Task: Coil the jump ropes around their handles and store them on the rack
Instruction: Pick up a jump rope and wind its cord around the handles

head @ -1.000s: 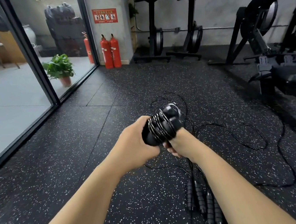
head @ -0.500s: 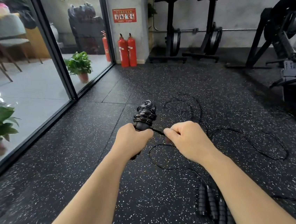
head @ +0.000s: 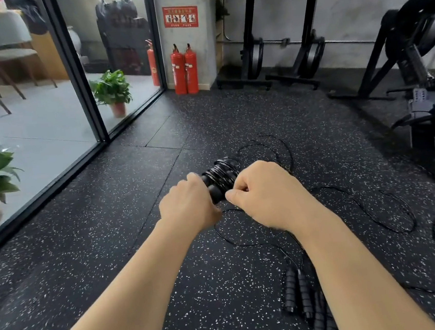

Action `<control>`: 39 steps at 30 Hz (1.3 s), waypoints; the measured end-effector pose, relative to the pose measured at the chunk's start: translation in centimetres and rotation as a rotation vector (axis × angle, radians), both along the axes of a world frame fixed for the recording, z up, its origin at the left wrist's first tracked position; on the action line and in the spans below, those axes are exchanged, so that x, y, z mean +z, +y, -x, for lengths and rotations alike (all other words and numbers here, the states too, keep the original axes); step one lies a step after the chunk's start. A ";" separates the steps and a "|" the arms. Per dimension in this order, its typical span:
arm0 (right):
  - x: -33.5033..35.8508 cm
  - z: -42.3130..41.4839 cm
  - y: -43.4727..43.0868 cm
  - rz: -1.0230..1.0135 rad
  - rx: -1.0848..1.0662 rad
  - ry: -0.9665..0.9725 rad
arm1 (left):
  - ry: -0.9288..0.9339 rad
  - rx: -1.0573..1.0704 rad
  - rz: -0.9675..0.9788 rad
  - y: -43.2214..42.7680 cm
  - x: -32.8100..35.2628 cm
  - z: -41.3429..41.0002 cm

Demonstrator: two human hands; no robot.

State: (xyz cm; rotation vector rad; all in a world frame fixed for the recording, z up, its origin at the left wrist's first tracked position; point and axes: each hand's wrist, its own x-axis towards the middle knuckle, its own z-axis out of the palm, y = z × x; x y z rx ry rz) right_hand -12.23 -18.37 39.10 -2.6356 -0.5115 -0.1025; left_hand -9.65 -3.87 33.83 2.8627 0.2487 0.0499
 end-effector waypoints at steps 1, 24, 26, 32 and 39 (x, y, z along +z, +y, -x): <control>0.2 0.0 -0.1 0.003 0.007 0.013 | -0.030 -0.054 -0.075 -0.4 0.0 0.2; -2.4 -2.5 -6.9 -0.703 -0.007 0.654 | -0.221 -0.836 0.023 -1.6 1.4 2.2; -2.8 -2.6 -7.0 -0.773 0.022 0.761 | -0.190 -0.836 0.133 -1.8 1.4 2.3; -3.7 -2.5 -6.5 -0.712 -0.010 0.611 | -0.109 -0.683 0.457 -2.1 2.0 2.5; -4.2 -3.0 -5.3 -0.588 -0.157 0.579 | 0.202 -0.471 0.847 -1.3 2.4 2.2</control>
